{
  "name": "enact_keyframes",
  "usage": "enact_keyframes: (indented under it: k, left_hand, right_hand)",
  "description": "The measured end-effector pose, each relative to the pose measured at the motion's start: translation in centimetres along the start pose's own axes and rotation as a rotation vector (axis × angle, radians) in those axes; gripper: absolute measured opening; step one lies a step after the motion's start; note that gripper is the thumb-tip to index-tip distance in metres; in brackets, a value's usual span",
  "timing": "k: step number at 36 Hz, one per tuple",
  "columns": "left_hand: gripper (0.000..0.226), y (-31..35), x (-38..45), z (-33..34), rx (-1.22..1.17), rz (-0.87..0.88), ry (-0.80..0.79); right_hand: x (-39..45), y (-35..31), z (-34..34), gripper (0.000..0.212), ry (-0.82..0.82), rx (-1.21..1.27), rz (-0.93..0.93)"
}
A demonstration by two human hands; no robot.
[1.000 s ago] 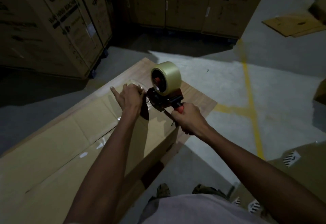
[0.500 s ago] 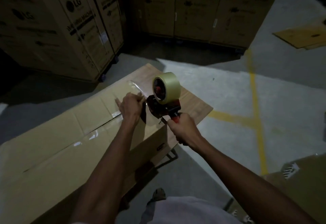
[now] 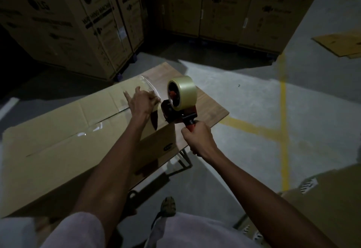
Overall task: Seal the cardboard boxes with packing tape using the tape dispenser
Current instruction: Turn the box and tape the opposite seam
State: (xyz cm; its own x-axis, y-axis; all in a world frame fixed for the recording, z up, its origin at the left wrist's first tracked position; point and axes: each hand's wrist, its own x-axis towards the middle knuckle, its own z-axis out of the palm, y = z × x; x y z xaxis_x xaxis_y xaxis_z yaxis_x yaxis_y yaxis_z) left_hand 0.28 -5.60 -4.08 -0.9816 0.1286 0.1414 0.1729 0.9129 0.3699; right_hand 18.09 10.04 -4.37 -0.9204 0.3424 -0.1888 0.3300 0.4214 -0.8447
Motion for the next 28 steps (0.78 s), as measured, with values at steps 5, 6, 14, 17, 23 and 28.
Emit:
enact_keyframes:
  k: [5, 6, 14, 17, 23, 28]
  left_hand:
    - [0.032, -0.2, -2.4, 0.8, -0.233, -0.137, 0.041]
    - [0.032, -0.1, -2.3, 0.8, -0.248, -0.149, 0.051]
    - [0.033, -0.3, -2.4, 0.9, -0.182, -0.133, 0.063]
    - [0.034, -0.2, -2.4, 0.9, -0.152, -0.117, 0.056]
    - [0.033, 0.4, -2.6, 0.2, -0.156, -0.102, 0.035]
    - [0.025, 1.2, -4.2, 1.0, -0.289, -0.01, -0.061]
  right_hand:
    - [0.0, -0.7, -0.2, 0.024, -0.033, -0.011, -0.017]
    - [-0.1, -0.8, -0.3, 0.024, -0.035, -0.019, -0.02]
    - [-2.0, 0.1, -1.5, 0.024, -0.024, -0.052, -0.005]
    - [-3.3, 1.0, -1.6, 0.022, -0.028, -0.077, 0.023]
    - [-3.8, 1.1, -0.9, 0.022, -0.021, -0.081, 0.053]
    - [-3.9, 1.0, -0.5, 0.03, 0.027, -0.066, 0.093]
